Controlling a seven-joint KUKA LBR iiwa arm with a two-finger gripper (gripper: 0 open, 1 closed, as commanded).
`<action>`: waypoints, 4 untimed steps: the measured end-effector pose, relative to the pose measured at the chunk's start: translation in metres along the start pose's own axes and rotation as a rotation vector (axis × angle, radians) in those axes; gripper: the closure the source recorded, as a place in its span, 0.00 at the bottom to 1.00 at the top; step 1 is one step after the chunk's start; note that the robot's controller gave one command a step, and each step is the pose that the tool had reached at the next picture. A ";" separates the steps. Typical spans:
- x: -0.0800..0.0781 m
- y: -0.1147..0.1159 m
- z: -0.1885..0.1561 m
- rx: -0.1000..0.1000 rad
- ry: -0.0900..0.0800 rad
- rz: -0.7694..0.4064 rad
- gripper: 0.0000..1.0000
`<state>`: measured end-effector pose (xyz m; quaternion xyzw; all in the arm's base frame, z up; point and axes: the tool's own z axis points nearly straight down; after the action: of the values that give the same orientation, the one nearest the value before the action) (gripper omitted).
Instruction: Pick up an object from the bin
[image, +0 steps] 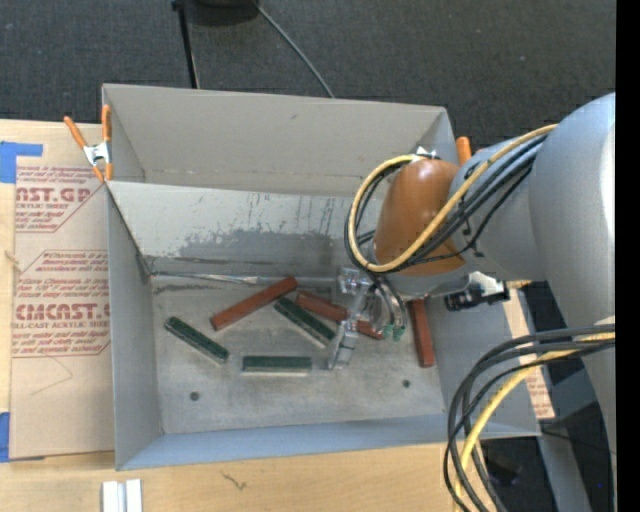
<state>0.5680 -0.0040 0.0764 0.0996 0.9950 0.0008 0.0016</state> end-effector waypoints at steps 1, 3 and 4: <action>-0.009 -0.014 -0.012 0.002 0.003 -0.208 0.00; 0.042 0.002 0.007 0.001 0.004 -0.182 0.00; 0.042 0.002 0.007 0.001 0.004 -0.182 0.00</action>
Offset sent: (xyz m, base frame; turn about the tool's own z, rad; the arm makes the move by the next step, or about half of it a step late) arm -0.0405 0.0097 -0.0064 -0.1807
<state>0.5273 0.0067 0.0695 0.0089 1.0000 0.0003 -0.0005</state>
